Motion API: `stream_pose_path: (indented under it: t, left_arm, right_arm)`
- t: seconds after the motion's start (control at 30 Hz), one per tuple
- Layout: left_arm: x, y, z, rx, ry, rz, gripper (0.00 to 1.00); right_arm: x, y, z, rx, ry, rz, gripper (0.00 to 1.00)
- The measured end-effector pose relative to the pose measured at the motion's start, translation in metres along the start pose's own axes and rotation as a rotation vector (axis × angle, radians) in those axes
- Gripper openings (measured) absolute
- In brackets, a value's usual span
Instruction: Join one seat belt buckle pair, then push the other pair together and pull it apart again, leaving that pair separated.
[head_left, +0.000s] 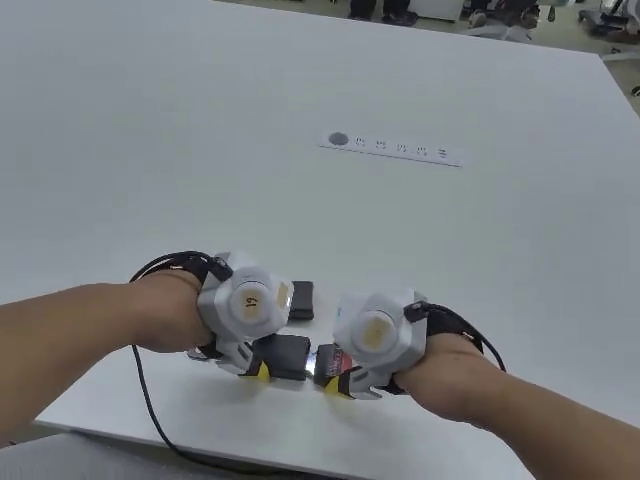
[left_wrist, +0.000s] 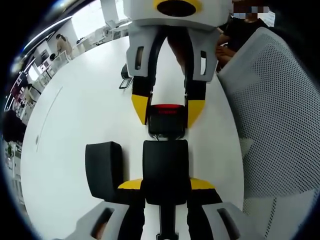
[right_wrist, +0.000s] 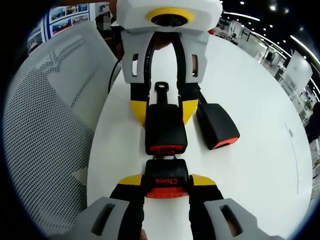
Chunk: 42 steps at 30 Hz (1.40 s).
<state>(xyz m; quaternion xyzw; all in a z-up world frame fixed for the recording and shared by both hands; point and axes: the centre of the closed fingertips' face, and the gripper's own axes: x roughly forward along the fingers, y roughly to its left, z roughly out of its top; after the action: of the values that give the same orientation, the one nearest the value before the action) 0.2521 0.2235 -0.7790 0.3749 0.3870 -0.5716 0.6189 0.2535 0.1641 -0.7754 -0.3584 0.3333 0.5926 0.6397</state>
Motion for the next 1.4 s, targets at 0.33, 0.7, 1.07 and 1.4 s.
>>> stream_pose_path:
  t: [0.33,0.7,1.07,1.4]
  left_arm:
    - [-0.003,0.001,0.0,-0.013,-0.029,0.007,0.32]
    - [-0.003,0.0,0.0,-0.019,-0.027,0.011,0.32]
    - [-0.005,0.002,-0.004,-0.028,-0.079,0.035,0.32]
    - [-0.003,0.002,-0.004,-0.03,-0.043,0.018,0.32]
  right_arm:
    - [0.0,0.001,0.003,-0.029,-0.001,0.004,0.29]
    - [-0.001,0.002,0.005,-0.036,0.01,-0.004,0.3]
    - [0.001,0.0,0.0,-0.023,-0.005,-0.005,0.3]
    - [0.001,0.001,-0.001,-0.024,0.015,-0.009,0.3]
